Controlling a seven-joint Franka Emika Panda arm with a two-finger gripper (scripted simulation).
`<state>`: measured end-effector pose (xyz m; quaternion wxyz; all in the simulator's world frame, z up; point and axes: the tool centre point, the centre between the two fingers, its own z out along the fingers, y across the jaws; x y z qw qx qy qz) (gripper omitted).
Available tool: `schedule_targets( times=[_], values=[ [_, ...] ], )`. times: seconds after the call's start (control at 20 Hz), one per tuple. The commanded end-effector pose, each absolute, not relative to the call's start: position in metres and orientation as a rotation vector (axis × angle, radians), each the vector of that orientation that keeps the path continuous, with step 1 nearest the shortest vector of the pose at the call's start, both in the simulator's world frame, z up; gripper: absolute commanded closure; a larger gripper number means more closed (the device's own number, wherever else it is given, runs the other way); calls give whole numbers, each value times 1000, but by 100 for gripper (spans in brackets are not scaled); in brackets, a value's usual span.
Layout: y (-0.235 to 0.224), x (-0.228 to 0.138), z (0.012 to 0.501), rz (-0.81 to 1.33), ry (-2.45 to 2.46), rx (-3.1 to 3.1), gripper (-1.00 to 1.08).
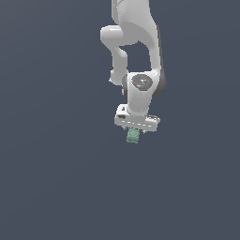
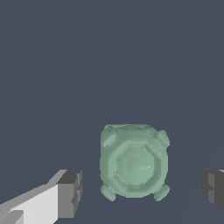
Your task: Pick up the object and move it to a goal position.
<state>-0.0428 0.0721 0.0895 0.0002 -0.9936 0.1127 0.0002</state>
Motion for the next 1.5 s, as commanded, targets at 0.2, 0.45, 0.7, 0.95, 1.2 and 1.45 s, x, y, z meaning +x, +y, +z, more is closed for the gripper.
schedule_targets(
  times=[0.2,0.45,0.7,0.95,1.2,1.45],
  values=[
    [72,-44,74,1,356,-3121,-92],
    [72,-44,49,0,359,-3121,-92],
    [72,-44,40,0,360,-3121,-92],
    [72,-44,39,0,360,-3121,108],
    [72,-44,39,0,360,-3121,108],
    [71,-44,42,0,359,-3121,108]
  ],
)
